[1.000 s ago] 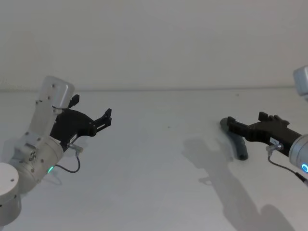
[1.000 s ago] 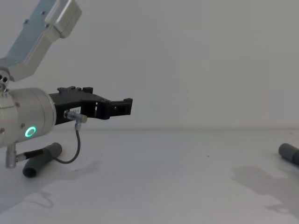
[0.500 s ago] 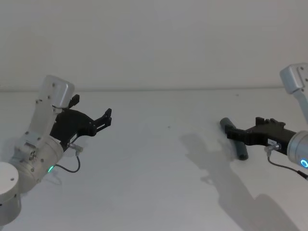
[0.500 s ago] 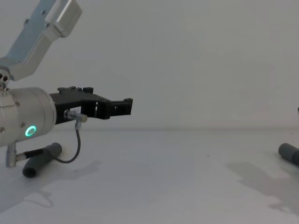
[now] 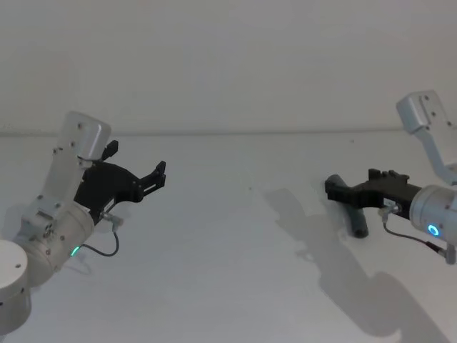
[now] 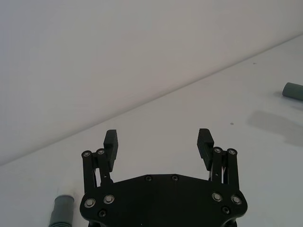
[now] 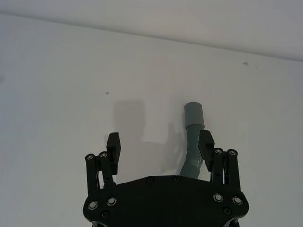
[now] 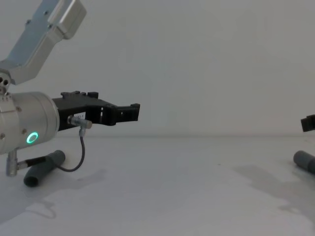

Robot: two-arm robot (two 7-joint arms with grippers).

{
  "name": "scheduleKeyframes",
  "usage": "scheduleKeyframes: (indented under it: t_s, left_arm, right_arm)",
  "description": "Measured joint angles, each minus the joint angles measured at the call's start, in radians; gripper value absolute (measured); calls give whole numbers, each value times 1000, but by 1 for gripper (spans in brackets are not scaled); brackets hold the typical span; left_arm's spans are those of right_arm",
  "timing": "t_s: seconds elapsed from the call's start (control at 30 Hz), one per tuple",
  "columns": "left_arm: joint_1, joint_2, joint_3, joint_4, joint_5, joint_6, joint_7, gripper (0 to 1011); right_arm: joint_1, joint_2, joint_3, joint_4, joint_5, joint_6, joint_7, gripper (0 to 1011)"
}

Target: Use both hands to pick up one end of the pipe from the table, align the ends, and insert them.

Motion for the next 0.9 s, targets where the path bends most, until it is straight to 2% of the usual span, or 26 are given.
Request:
scheduleKeyframes:
  t_s: [0.37, 0.73, 0.9]
  left_arm:
    - [0, 0, 0, 0, 0, 1, 0, 1001]
    - [0, 0, 0, 0, 0, 1, 0, 1002]
    - [0, 0, 0, 0, 0, 1, 0, 1001]
  right_arm:
    - [85, -29, -47, 128, -32, -34, 14, 1002]
    - [120, -42, -68, 183, -45, -48, 19, 1002]
    - [118, -44, -66, 186, -48, -50, 19, 1002]
